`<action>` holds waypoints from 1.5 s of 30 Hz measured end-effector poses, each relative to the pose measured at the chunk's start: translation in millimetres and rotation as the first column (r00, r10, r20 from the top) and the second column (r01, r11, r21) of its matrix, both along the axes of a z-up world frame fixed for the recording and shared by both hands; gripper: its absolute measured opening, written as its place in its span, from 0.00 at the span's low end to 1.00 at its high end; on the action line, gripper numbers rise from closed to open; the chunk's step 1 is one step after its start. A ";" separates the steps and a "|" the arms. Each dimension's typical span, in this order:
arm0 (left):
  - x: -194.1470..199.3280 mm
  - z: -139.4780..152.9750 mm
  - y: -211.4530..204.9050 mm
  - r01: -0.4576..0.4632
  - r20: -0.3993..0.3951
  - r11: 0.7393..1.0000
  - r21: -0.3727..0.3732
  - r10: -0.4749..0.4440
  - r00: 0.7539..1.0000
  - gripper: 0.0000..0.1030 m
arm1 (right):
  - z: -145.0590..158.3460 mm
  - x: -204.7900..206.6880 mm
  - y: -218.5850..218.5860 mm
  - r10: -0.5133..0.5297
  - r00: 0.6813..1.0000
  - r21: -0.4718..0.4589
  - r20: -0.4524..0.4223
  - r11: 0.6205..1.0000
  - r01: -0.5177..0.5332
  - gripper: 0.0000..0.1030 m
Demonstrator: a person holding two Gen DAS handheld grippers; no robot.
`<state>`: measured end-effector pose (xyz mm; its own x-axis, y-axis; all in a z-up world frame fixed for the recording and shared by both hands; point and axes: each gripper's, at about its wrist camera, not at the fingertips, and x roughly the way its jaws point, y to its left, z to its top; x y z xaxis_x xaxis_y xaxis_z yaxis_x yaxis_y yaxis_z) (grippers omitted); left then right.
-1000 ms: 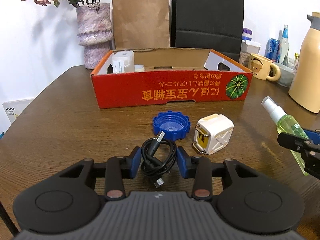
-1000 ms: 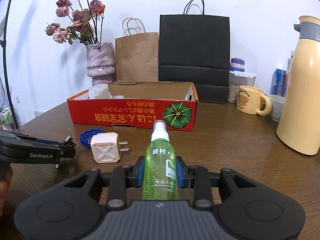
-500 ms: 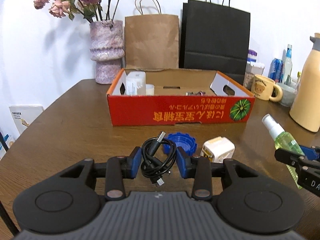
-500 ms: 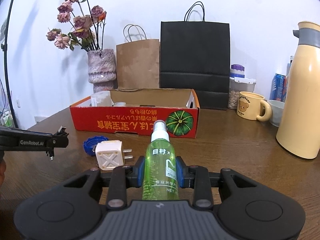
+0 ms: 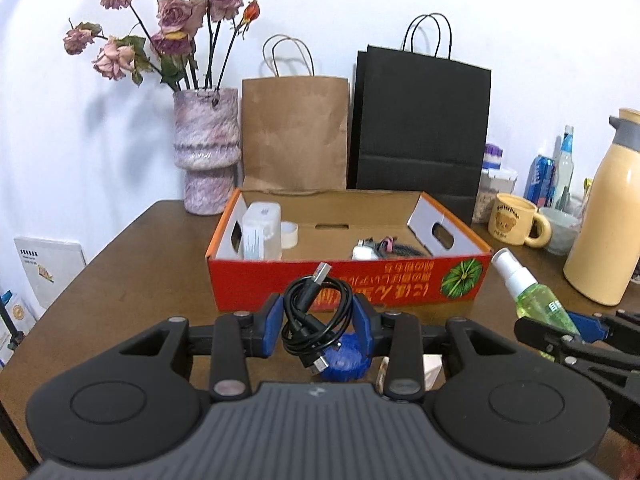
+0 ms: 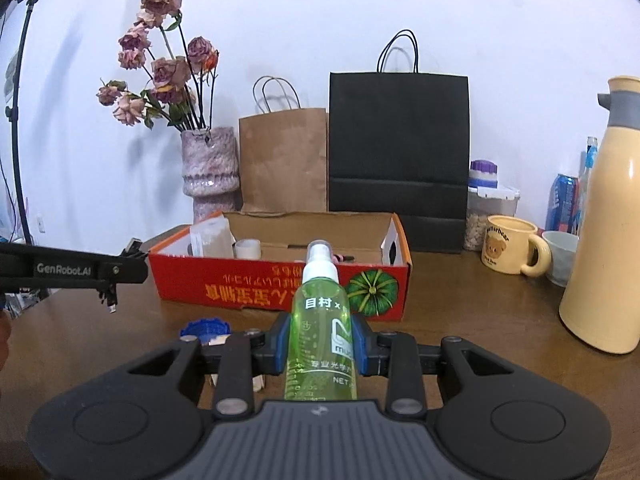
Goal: Organize rigid objects
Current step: 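Carry the black cable and green spray bottle with both tools over the box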
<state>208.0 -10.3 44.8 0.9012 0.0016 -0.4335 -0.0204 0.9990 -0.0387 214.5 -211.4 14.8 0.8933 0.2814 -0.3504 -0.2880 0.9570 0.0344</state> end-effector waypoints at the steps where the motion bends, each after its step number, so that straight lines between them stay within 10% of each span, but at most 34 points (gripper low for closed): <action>1: 1.5 1.3 -0.4 -0.005 0.003 1.000 0.000 0.005 1.000 0.37 | 1.9 1.5 0.7 0.000 1.000 -0.001 0.002 1.000 0.000 0.29; 45: 151.2 22.5 16.0 -0.200 0.063 0.978 -0.066 0.204 0.977 0.36 | 29.3 168.6 43.1 -0.036 0.998 0.062 0.052 0.998 0.033 0.29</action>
